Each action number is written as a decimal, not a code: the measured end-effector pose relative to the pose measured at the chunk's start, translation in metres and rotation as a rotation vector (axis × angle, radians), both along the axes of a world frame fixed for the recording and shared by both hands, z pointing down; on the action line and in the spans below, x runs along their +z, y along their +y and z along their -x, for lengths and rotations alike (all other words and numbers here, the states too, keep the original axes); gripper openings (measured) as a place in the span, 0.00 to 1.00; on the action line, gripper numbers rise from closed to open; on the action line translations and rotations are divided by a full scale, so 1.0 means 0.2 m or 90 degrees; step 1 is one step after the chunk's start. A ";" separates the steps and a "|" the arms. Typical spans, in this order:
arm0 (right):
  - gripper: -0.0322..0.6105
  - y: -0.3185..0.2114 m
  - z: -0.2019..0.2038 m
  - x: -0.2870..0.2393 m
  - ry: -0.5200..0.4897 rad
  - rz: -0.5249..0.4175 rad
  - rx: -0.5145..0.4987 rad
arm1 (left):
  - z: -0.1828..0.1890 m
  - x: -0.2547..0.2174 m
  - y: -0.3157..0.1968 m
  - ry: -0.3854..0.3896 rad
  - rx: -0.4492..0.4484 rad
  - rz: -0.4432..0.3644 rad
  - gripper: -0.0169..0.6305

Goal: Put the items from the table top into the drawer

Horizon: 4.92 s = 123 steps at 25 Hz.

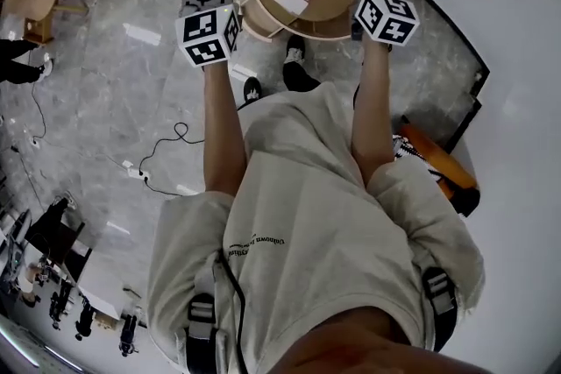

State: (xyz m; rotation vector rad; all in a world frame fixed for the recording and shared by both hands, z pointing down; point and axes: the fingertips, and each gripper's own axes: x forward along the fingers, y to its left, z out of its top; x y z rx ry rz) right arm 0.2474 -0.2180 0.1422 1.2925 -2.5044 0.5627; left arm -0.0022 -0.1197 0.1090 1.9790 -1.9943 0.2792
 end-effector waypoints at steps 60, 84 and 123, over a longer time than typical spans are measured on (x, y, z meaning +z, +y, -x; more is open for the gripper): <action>0.43 0.26 0.80 2.83 0.404 0.372 -0.382 | 0.35 2.29 0.29 0.254 -0.067 0.253 0.06; 0.33 0.87 1.62 2.90 0.359 0.394 -0.458 | 0.78 2.47 0.53 0.291 -0.142 0.243 0.06; 0.50 1.07 1.24 3.37 0.319 0.371 -0.389 | 0.41 2.81 0.69 0.262 -0.113 0.319 0.06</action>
